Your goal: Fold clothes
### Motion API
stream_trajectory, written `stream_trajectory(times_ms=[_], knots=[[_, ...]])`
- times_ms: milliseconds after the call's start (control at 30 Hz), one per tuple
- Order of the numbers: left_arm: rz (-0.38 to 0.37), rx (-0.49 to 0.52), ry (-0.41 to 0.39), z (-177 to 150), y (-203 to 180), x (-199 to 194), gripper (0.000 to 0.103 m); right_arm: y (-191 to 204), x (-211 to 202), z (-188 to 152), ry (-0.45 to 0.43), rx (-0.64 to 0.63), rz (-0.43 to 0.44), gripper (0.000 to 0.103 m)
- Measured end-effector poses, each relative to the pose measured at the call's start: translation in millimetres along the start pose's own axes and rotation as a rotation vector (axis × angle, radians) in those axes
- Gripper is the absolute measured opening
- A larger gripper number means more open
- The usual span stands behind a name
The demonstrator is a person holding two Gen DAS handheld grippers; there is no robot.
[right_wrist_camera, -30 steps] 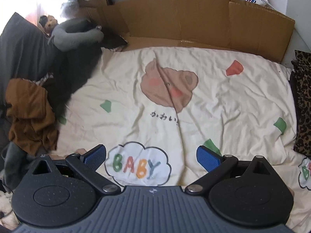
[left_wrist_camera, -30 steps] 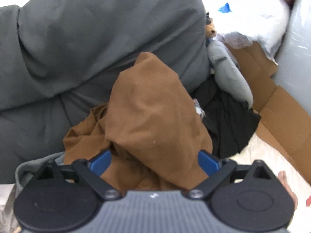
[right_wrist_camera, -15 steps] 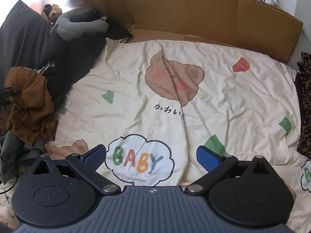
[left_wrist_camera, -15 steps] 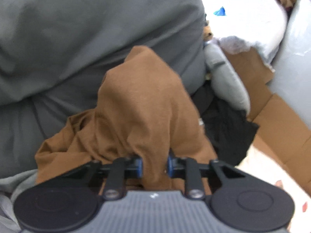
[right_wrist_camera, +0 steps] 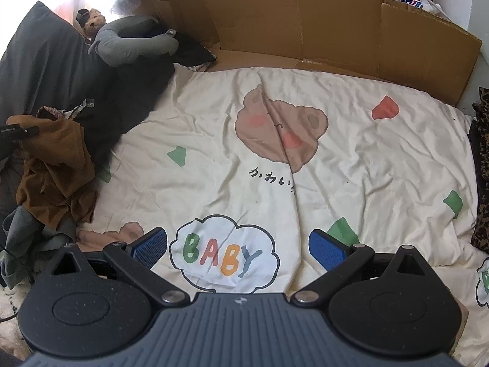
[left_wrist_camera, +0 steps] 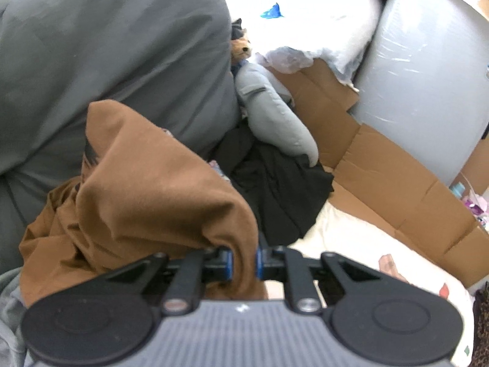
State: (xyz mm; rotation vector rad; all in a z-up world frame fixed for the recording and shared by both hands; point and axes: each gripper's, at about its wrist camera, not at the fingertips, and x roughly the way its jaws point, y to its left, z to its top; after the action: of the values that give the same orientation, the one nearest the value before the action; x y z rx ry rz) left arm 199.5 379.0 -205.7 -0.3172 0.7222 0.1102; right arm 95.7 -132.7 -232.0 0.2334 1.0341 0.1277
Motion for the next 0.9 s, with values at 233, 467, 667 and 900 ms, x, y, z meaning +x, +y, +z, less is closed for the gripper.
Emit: stream_trajectory(times_ms=[233,467,667,900], knots=[[-0.004,0.014,0.018,-13.9,-1.7,-17.6,0.014,-2.0,-3.1,-3.2,-0.009,0.013,0.009,0.101],[0.066,0.050,0.121,-52.2,7.7,-40.2,0.018,1.9,2.0,-14.3,0.015,0.017,0.025,0.101],[0.229,-0.025,0.058,-38.7,35.7,-74.5,0.043,6.6,7.7,-18.3,0.029,0.019,0.035,0.101],[0.322,0.053,-0.135,1.0,27.4,-93.1,0.076,14.0,13.6,-15.1,0.035,0.010,0.048,0.101]])
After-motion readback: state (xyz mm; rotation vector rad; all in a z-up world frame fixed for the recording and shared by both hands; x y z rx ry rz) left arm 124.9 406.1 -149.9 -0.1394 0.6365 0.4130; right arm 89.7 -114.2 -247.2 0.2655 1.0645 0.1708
